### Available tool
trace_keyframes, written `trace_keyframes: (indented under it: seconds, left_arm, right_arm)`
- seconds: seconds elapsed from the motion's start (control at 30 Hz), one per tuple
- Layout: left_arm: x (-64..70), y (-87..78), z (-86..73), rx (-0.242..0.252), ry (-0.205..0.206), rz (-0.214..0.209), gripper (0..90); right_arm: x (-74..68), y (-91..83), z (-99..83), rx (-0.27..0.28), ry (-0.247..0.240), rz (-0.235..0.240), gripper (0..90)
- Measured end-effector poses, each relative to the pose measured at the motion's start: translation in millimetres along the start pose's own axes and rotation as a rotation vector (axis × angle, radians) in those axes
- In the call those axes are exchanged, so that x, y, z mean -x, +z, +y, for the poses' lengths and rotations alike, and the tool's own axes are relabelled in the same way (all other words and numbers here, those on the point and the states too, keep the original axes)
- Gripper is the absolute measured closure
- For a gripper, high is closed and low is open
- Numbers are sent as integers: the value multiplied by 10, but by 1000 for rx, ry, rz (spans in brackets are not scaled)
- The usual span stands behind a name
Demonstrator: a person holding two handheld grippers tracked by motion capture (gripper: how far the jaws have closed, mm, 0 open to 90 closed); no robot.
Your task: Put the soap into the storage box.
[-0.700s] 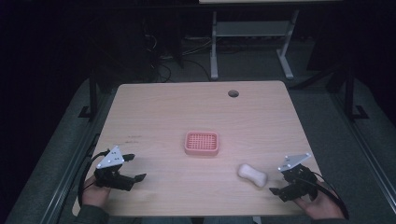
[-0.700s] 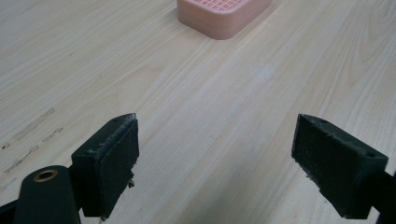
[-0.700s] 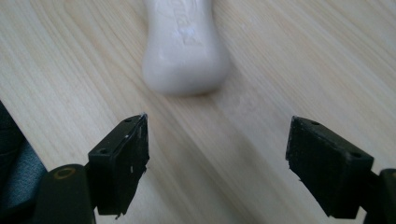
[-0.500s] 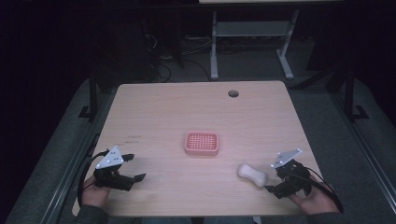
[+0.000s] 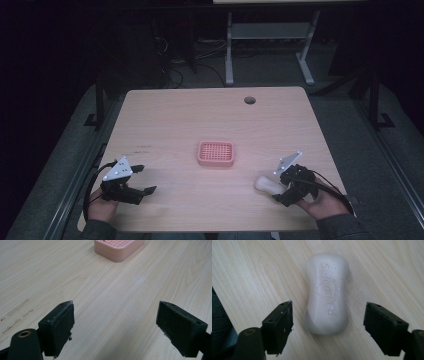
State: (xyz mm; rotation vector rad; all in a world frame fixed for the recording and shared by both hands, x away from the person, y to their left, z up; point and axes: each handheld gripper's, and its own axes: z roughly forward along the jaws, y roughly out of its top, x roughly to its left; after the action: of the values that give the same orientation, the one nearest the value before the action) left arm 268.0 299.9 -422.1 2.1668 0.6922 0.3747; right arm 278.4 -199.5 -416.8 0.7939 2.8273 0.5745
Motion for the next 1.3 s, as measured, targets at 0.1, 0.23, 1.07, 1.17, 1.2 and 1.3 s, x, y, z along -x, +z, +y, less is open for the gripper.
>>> trace_keyframes:
  seconds: [0.1, 0.23, 1.07, 1.17, 1.2, 1.3]
  left_arm:
    - [-5, -5, -1, 0, 2, 2, 148]
    - [-9, -11, -5, 5, -6, 3, 148]
    - [-9, -10, -2, 11, -10, -2, 148]
    - [-7, -12, -3, 12, -11, -3, 148]
    - [-5, -11, -1, 12, -9, -4, 148]
    - [-3, -9, 0, 11, -9, -5, 148]
  right_arm:
    - [0, 27, 58, -10, -6, 6, 257]
    - [-6, 66, 144, -32, -28, 12, 262]
    - [66, 362, 349, -189, -35, 50, 440]
    - [71, 375, 349, -197, -28, 57, 455]
    - [70, 378, 348, -198, -25, 59, 455]
    - [73, 382, 348, -199, -24, 61, 459]
